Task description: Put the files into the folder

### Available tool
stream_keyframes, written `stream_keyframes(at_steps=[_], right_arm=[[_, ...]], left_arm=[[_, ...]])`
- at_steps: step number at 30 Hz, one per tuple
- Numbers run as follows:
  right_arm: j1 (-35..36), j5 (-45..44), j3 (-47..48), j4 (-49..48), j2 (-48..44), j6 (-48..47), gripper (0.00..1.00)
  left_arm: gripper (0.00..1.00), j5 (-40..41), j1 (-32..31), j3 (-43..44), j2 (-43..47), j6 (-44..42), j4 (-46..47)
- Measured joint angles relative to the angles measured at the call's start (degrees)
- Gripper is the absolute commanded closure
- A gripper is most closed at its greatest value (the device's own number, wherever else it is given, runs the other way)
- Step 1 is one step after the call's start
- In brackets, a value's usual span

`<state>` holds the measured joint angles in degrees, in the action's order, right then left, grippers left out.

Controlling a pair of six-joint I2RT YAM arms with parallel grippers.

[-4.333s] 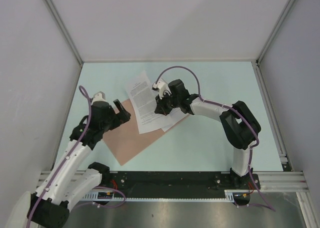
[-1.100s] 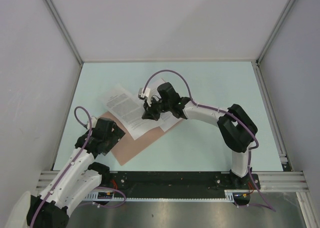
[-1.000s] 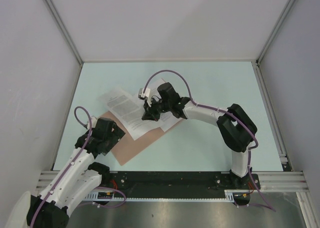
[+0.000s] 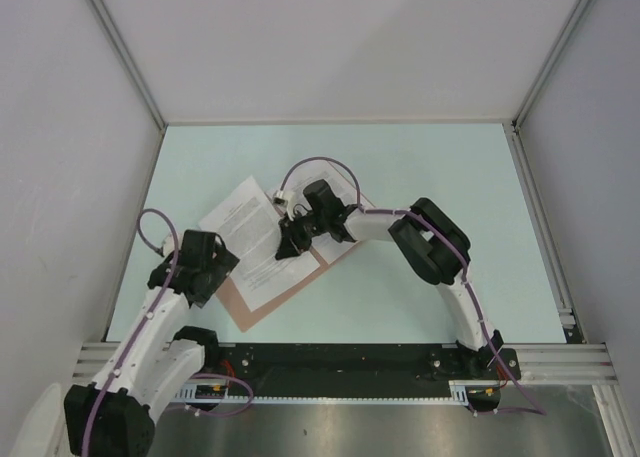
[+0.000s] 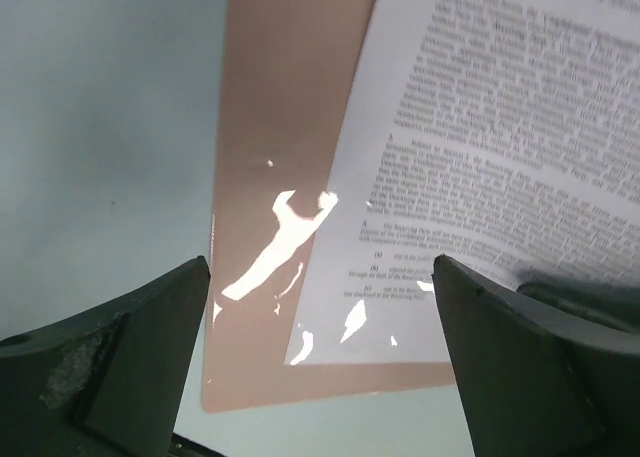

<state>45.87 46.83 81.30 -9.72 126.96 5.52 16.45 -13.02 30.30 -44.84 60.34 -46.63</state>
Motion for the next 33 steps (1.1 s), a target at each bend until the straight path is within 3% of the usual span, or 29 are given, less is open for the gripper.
stream_keyframes(at_steps=[4, 12, 15, 19, 22, 33], right_arm=[[0.0, -4.9, 0.5, 3.4, -0.2, 0.7, 0.51], [-2.6, -8.6, 0.8, 7.3, -1.4, 1.0, 0.51], [-3.1, -8.9, 0.8, 7.5, -1.5, 1.0, 0.59], [-3.1, -8.6, 1.0, 7.7, -1.5, 1.6, 0.86], [-3.1, -7.8, 1.9, 8.0, -1.4, 1.9, 0.97], [-2.4, -3.5, 7.5, 11.0, 1.0, -1.3, 1.00]], left_arm=[[0.01, -2.3, 8.9, 0.2, -2.5, -2.9, 3.2], [0.00, -8.2, 21.9, 0.2, -10.7, -7.5, 8.3], [0.01, -9.7, 24.5, 0.2, -12.8, -8.5, 9.9], [0.01, -11.1, 25.6, 0.2, -14.7, -8.8, 12.1], [0.00, -11.7, 25.7, 0.2, -16.4, -8.8, 13.6], [0.00, -12.3, 25.7, -0.7, -19.4, -8.3, 20.2]])
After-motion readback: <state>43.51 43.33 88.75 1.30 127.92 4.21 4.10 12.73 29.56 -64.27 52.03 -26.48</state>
